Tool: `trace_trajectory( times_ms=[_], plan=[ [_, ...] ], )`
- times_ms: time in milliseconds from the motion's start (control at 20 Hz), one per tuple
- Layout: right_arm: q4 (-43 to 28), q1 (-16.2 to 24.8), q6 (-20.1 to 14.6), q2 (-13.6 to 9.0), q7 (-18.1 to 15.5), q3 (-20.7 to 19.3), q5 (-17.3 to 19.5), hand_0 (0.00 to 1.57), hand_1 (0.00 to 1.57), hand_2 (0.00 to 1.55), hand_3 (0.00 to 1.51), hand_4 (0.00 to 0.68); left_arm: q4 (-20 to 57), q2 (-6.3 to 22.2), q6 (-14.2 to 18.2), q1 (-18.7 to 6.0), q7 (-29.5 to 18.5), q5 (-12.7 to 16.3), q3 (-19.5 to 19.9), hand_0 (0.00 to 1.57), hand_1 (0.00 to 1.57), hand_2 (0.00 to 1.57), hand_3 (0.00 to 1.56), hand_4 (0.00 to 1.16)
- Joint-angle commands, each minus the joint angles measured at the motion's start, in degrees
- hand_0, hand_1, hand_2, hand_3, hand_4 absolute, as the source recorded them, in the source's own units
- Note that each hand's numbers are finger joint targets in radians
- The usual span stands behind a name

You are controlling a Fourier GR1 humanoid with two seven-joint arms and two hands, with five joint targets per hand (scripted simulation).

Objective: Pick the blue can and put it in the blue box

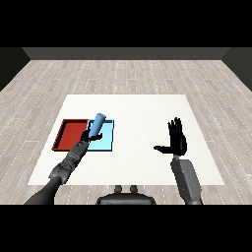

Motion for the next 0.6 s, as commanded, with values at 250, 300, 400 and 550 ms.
trace_trajectory(
  times_ms=[250, 300, 400, 550],
  plan=[
    [-1.7, 2.2, 1.0, 0.8, -0.4, 0.1, -0.4, 0.0, 0.0, 0.0, 0.0, 0.0, 4.1, 0.4, -3.7, 2.8, 2.0, -1.5, -0.4, 0.0, 0.0, 0.0, 0.0, 0.59],
    [-0.1, 1.0, 3.2, -0.2, -1.0, -1.5, -1.9, 0.0, 0.0, 0.0, 0.0, 0.0, 4.1, -0.8, -1.4, 3.9, 1.4, -1.8, -0.6, 0.0, 0.0, 0.0, 0.0, 0.0],
    [0.4, 0.3, 2.3, 1.0, -1.4, -0.7, -0.7, 0.0, 0.0, 0.0, 0.0, 0.0, 3.2, -0.7, 3.5, 1.4, 2.8, -1.6, 0.1, 0.0, 0.0, 0.0, 0.0, 0.0],
    [-3.4, 2.4, 0.5, 2.2, 0.0, 0.7, -0.2, 0.0, 0.0, 0.0, 0.0, 0.0, 1.2, -1.0, 9.6, 1.8, -0.5, -0.2, 2.0, 0.0, 0.0, 0.0, 0.0, 0.0]
  ],
)
